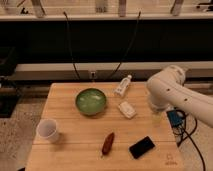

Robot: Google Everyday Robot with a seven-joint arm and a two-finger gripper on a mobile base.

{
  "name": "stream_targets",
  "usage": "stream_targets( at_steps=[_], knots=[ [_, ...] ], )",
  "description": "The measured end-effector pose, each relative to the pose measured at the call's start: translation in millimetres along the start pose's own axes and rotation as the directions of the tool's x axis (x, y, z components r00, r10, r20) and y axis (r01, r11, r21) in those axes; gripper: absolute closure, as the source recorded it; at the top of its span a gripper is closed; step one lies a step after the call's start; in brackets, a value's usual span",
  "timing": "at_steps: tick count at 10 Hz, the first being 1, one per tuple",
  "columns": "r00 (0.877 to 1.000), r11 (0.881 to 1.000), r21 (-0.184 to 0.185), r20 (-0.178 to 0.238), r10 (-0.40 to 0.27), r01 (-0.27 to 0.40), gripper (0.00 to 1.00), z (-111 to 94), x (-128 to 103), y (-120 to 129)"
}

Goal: Place the pepper in the ceramic bowl

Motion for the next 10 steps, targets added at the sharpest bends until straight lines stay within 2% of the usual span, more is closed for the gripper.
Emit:
stream_targets(
  at_steps=[3,4,7,10],
  knots=[
    [0.997,0.998,-0.009,-0.029,-0.069,0.069,0.20,7,-22,4],
    [0.991,0.993,-0.016,-0.048,-0.121,0.121,0.20,12,-42,5],
    [0.976,0.979,-0.031,-0.079,-0.202,0.200,0.20,23,-58,10],
    [0.942,0.947,-0.040,-0.097,-0.320,0.318,0.20,31,-88,18]
  ],
)
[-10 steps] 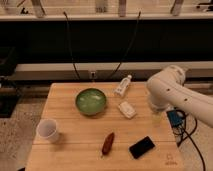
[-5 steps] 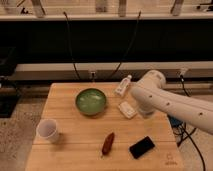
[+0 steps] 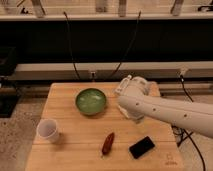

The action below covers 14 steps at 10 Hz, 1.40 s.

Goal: Place the pepper in the ceramic bowl

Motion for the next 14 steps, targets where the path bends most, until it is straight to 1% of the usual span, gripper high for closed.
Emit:
stream_targets(
  at_steps=[3,5,7,8,11,14],
  knots=[
    [0.998,0.998,-0.001,-0.015,-0.057,0.057,0.20,11,-13,7],
    [0.992,0.992,0.007,-0.024,-0.127,0.127,0.20,21,-38,6],
    [0.988,0.988,0.006,-0.032,-0.151,0.152,0.20,26,-45,9],
    [0.985,0.986,0.008,-0.032,-0.167,0.167,0.20,30,-49,13],
    [0.977,0.977,0.017,-0.016,-0.213,0.214,0.20,49,-66,23],
    [0.975,0.975,0.016,-0.001,-0.224,0.224,0.20,59,-69,29]
  ],
)
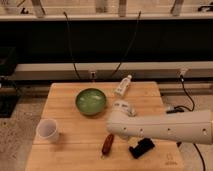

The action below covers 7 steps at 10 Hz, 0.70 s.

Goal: Place the pepper in the ceramic bowl

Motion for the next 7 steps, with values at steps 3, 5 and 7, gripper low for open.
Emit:
stream_targets(
  at_steps=[3,5,7],
  knots=[
    [1.000,1.000,0.006,0.002,-0.027,0.027,0.20,7.4,-8.1,-4.8],
    [0.999,0.999,0.007,0.004,-0.034,0.034,0.26,5.3,-7.5,-6.7],
    [0.999,0.999,0.010,0.004,-0.049,0.049,0.45,3.8,-8.4,-10.3]
  ],
)
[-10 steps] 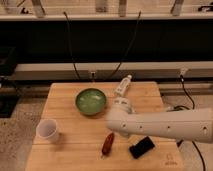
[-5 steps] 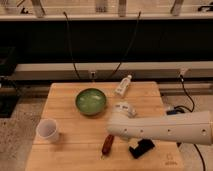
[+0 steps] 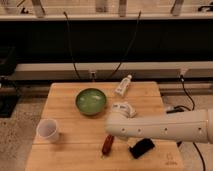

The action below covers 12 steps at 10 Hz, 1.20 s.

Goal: Place the pepper in the ceramic bowl

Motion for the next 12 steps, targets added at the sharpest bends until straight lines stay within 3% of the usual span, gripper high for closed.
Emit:
stream_targets(
  at_steps=[2,5,9,12],
  knots=[
    [1.000,1.000,0.002,0.001,-0.013,0.013,0.60,0,-2,-3],
    [0.999,0.999,0.003,0.011,-0.034,0.034,0.52,7,-9,2],
    [0.998,0.998,0.008,0.009,-0.061,0.060,0.61,3,-11,-8],
    [0.998,0.997,0.014,0.008,-0.070,0.070,0.82,2,-13,-12]
  ],
)
